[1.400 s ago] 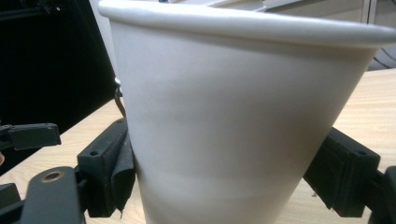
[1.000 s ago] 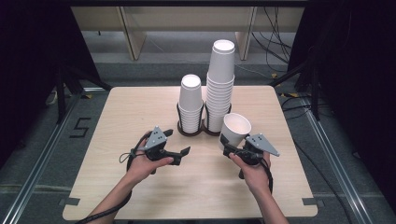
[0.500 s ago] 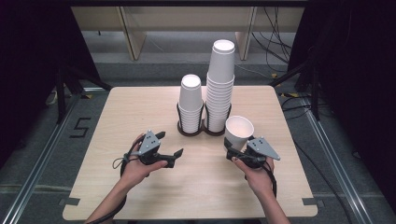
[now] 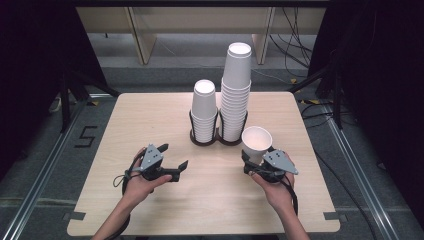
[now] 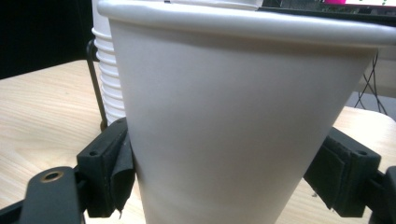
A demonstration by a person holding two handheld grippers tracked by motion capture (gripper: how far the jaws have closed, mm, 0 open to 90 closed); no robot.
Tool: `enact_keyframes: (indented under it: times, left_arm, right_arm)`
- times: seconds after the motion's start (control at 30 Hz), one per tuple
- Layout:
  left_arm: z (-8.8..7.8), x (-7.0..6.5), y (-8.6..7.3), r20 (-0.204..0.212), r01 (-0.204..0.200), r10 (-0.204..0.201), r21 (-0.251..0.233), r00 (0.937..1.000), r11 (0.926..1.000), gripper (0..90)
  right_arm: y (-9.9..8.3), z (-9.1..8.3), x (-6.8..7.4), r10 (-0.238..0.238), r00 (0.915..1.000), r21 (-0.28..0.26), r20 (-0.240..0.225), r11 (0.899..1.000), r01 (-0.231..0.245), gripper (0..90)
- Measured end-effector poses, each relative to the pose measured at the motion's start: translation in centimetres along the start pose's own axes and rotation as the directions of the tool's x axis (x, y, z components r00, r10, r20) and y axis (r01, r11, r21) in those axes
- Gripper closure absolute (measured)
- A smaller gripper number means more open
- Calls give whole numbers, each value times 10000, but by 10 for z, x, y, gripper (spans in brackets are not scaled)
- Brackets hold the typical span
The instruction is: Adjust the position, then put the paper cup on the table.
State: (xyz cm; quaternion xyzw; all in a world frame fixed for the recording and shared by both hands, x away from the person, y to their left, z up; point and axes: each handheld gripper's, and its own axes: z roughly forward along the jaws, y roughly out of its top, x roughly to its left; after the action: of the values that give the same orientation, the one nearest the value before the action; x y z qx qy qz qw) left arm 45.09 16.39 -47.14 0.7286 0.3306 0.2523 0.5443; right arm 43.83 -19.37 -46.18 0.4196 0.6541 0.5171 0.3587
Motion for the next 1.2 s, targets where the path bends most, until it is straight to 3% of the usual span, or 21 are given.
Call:
enact_keyframes:
  times: [0.1, 0.17, 0.23, 0.27, 0.47, 0.5, 0.57, 0.63, 0.67, 0.73, 1.17, 1.2]
  left_arm:
    - [-3, 0, 1, -88, 14, -14, 65, 10000, 10000, 60]
    - [-4, 0, 1, -99, 46, -46, 38, 9999, 10000, 60]
    - [-3, 0, 0, -63, 83, -83, -27, 9999, 10000, 61]
    - [-3, 0, 0, -102, 46, -45, 86, 9999, 10000, 60]
    - [0, 3, -1, -113, 55, -54, 119, 9999, 9999, 62]
    - [0, 3, -1, -113, 29, -27, 131, 9999, 9999, 63]
    - [1, 3, -2, -102, -2, 4, 174, 9999, 9998, 63]
    - [1, 1, -2, -60, -64, 65, 199, 10000, 9998, 63]
    - [2, 1, -2, -42, -98, 98, 203, 9999, 9997, 63]
    - [1, -2, -2, 32, -63, 63, 155, 10000, 9999, 63]
    - [3, -5, -6, 143, -22, 19, 218, 9999, 9998, 63]
    - [4, -5, -6, 154, -26, 22, 240, 9999, 9997, 63]
  right_arm:
    - [0, 1, 0, 2, 10000, -89, -90, 10000, -3, 186]
    - [1, -1, 1, 74, 9999, 47, 92, 10000, -74, 186]
    - [1, -1, -1, -208, 9997, -26, 128, 9998, 208, 186]
    - [1, -1, -1, -28, 10000, 54, 48, 10000, 27, 186]
    - [-4, -2, -7, -86, 9999, 276, -104, 9996, 89, 186]
    - [-4, -2, -8, -322, 9995, 384, 21, 9987, 321, 186]
    - [-5, -1, -8, -171, 9998, 382, -101, 9991, 175, 185]
    - [-5, -2, -10, -348, 9994, 337, -14, 9988, 348, 185]
    - [-6, -2, -10, -150, 9997, 411, -206, 9990, 159, 185]
    - [-7, -6, -8, -114, 9999, 480, 62, 9988, 111, 185]
    - [-26, -4, -8, -303, 9994, 1267, -151, 9914, 320, 181]
    - [-27, -3, -10, -476, 9986, 1400, -251, 9889, 506, 180]
